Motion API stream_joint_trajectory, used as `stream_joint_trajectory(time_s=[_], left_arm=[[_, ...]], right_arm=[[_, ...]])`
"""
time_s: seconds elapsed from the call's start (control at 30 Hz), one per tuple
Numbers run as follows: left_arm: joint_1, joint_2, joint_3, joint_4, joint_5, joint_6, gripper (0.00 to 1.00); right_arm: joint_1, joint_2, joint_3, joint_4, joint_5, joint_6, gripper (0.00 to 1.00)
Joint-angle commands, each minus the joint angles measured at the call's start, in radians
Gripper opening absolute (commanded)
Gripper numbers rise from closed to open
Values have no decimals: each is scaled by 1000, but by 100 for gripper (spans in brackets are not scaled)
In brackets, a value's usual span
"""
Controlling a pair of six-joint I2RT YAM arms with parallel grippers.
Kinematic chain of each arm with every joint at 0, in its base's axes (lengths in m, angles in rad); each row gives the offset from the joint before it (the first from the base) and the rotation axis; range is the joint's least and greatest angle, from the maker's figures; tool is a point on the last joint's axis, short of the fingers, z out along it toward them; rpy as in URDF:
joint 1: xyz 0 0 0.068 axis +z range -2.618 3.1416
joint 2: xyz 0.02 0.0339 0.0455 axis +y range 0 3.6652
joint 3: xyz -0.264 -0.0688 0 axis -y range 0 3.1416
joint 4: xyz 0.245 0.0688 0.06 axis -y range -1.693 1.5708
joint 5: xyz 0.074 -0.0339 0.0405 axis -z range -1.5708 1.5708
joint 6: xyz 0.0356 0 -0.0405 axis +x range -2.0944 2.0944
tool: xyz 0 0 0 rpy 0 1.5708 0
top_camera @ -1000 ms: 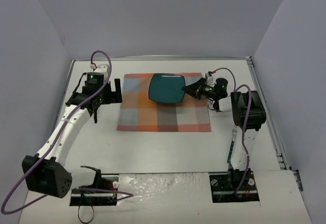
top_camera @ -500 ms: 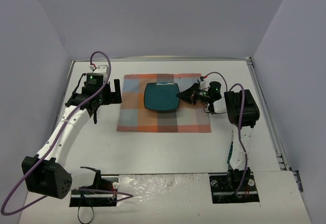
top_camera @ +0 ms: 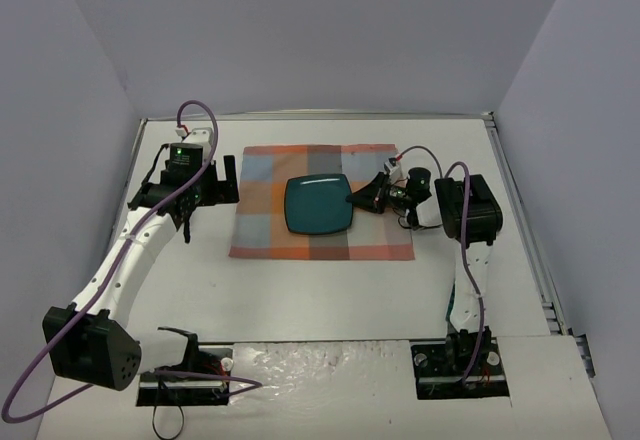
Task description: Set the dinner table for one person
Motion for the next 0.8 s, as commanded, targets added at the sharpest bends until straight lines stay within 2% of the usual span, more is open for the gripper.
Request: stream_joint_trajectory(time_s=[0.0,0.13,0.6,0.77], left_arm=[[7,-9,19,44,-16,12,97],[7,-8,19,42,-17,12,97],[7,-11,21,38,-21,12,97],[7,-11,21,36,-23,12,97]], right_arm=[[8,-24,16,425,-82,-18,0],[6,-33,-5,392,-78,-54,0],[5,-162,-15,-130,-24,-404,1],[7,-198,2,-284,20,-504,16]])
